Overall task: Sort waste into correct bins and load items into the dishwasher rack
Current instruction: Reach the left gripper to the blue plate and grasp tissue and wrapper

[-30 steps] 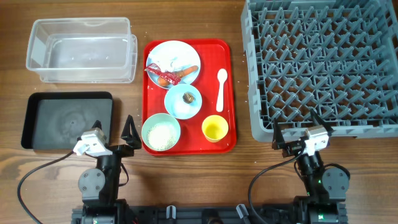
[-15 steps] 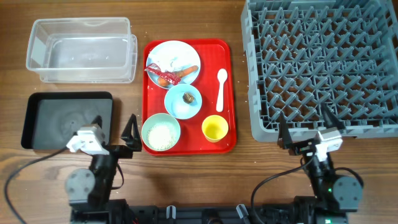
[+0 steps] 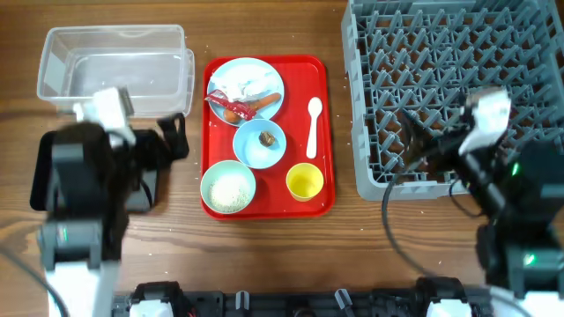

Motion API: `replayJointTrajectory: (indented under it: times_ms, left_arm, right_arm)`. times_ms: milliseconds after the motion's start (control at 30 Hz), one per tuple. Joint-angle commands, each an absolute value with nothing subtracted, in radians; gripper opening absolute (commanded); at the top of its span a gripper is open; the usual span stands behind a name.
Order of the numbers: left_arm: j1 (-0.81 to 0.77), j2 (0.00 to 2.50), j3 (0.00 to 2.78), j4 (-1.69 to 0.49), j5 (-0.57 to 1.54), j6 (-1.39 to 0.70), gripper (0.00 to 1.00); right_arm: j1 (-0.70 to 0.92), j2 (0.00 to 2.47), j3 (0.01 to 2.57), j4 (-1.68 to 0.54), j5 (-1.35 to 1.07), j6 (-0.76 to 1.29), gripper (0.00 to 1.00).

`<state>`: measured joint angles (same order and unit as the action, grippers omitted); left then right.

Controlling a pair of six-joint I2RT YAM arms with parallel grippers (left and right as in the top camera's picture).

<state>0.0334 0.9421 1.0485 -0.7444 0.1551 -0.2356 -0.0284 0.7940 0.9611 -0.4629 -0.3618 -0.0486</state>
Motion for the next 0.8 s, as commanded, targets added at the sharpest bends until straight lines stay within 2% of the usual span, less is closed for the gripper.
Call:
replayJointTrajectory:
  times_ms: [0,100,167,433,567,767]
  left_arm:
    - [0.011,1.192,1.314,-0.938,0.163,-0.212,1.00]
    - [-0.029,1.396,1.557,-1.148,0.137,-0.212,1.00]
    - [-0.051,1.495,1.668,-1.197,0.143,-0.213,1.00]
    - [-0.108,1.698,1.716,-1.010,0.216,-0.248,1.00]
    - [-0.133,1.787,1.716,-0.952,0.161,-0.429,1.00]
    - [-0.215,1.961,1.716,-0.999,-0.041,-0.662,1.00]
  right_arm:
    - [-0.031,0.955,1.184,-0.635,-0.424,-0.052,1.00]
    - [-0.031,1.075,1.311,-0.774,-0.422,-0.054,1.00]
    - [-0.031,1.124,1.325,-0.778,-0.421,-0.047,1.00]
    - [-0.031,1.271,1.325,-0.868,-0.427,0.023,1.00]
    - [-0.031,1.277,1.325,-0.876,-0.427,0.000,1.00]
    - [-0.031,1.277,1.325,-0.878,-0.427,0.001,1.00]
